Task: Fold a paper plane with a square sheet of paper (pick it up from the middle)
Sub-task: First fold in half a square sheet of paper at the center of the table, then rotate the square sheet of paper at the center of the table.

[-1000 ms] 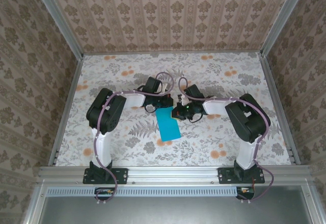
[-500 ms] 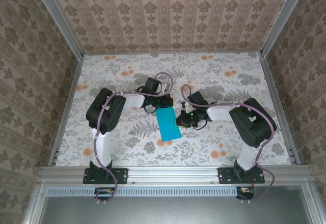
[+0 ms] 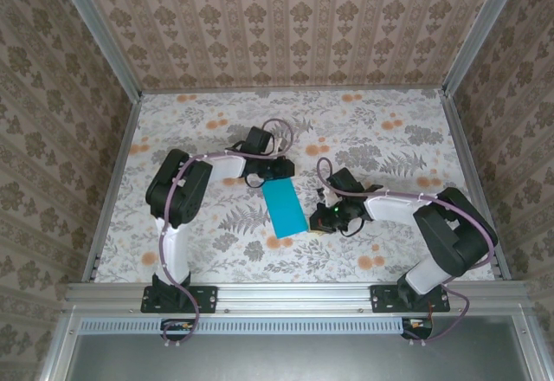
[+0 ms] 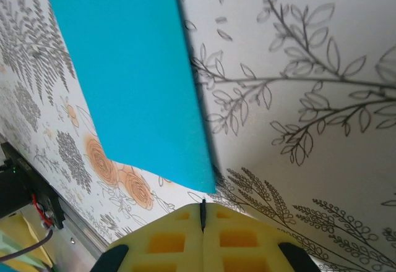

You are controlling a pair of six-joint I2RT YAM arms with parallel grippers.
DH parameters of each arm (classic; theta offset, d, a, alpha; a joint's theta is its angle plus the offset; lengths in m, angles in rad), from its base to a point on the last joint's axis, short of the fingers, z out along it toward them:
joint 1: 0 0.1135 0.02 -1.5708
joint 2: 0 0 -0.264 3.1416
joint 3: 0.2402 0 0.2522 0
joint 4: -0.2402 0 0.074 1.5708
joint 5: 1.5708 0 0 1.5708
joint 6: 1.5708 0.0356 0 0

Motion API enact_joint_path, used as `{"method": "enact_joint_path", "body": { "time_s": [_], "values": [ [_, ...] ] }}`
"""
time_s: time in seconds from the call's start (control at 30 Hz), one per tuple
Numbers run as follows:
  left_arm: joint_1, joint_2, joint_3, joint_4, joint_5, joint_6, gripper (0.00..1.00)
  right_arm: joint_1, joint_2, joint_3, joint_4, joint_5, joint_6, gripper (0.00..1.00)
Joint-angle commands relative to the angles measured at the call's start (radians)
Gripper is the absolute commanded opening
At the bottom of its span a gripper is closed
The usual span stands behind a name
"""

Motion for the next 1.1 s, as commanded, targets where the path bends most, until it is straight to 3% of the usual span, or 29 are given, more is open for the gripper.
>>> {"method": "enact_joint_path", "body": {
  "time_s": [0.0,0.2,0.47,0.77,1.07],
  "values": [
    [0.024,-0.112,0.038,-0.101,-0.064,-0.013,0.39,0.006,-0.011,0.071,-0.032,0.087,0.006,0.06],
    [0.081,-0.294,-0.052,-0.189,-0.174,-0.086,0.66,0.016,0.106,0.246,-0.027,0.130,0.007,0.25],
    [0.154,-0.509,-0.248,-0.273,-0.260,-0.176,0.99,0.024,0.359,0.536,-0.108,0.186,-0.002,0.28],
    [0.117,-0.577,-0.371,-0.291,-0.248,-0.266,1.00,-0.005,0.512,0.661,-0.205,0.275,0.022,0.26],
    [-0.089,-0.636,-0.483,-0.212,-0.281,-0.478,0.95,-0.067,0.470,0.478,-0.105,0.333,0.126,0.25]
  ]
}}
